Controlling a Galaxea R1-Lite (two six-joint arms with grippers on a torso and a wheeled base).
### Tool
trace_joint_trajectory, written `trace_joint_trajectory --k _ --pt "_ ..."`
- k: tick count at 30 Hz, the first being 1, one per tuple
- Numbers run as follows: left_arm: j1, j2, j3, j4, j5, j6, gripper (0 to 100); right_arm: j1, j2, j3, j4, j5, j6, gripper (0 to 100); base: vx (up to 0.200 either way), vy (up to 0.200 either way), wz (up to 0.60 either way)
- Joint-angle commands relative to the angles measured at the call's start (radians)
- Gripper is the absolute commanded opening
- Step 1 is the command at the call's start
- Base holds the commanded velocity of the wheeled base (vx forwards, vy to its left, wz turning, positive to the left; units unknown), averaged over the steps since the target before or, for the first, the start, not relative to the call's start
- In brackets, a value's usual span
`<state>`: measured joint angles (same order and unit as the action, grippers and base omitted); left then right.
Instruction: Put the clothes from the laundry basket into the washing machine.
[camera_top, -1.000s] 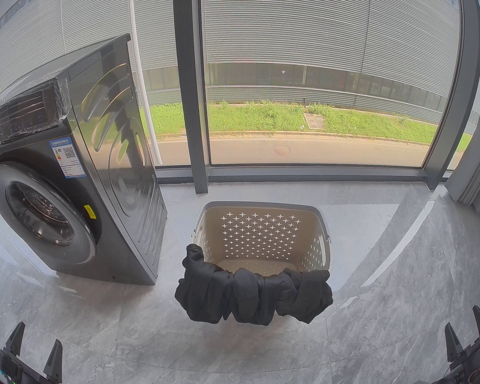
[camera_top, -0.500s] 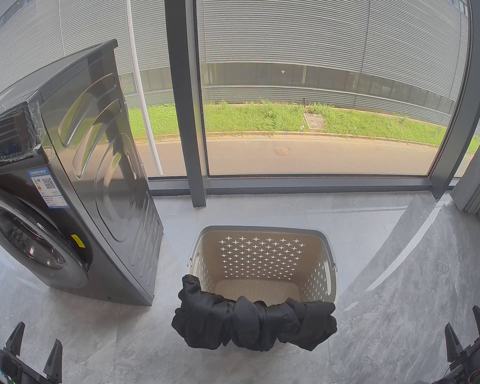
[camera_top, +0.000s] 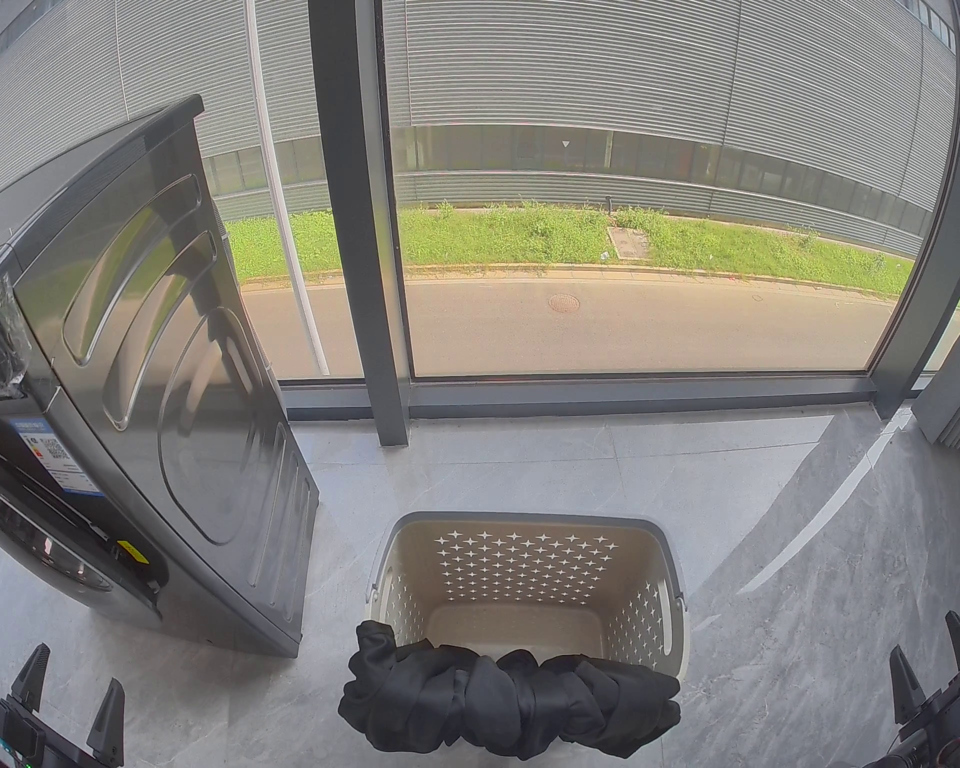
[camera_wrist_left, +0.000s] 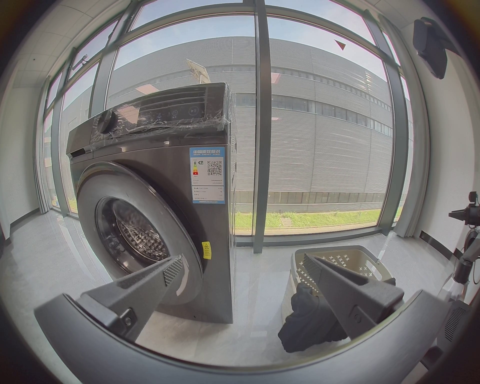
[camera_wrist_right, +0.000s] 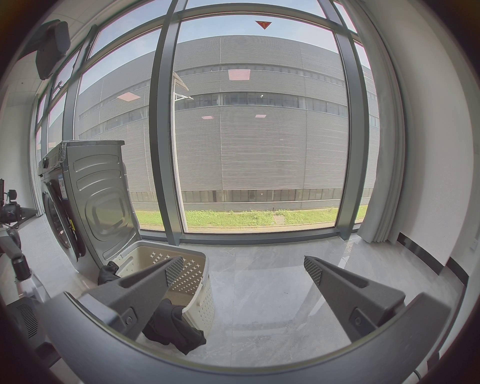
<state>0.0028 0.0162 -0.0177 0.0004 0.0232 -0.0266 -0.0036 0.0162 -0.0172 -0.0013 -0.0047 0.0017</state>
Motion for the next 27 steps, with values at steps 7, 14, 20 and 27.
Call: trace_joint_trajectory --k 7,14,20,27 --pt "0.0 -0.016 0.015 0.0 -0.002 -0.001 100 0.001 -0.016 0.017 0.0 0.0 0.0 100 0.0 0.0 0.0" --pt "0.0 -0.016 0.016 0.0 0.0 -0.001 100 0.001 -0.016 0.017 0.0 0.0 0.0 100 0.114 0.0 0.0" --pt "0.0 -0.016 0.016 0.0 0.001 -0.001 100 0.001 -0.016 0.017 0.0 0.0 0.0 100 0.133 0.0 0.0" --pt "0.0 -0.016 0.015 0.0 0.001 -0.001 100 0.001 -0.016 0.017 0.0 0.0 0.0 100 0.0 0.0 0.0"
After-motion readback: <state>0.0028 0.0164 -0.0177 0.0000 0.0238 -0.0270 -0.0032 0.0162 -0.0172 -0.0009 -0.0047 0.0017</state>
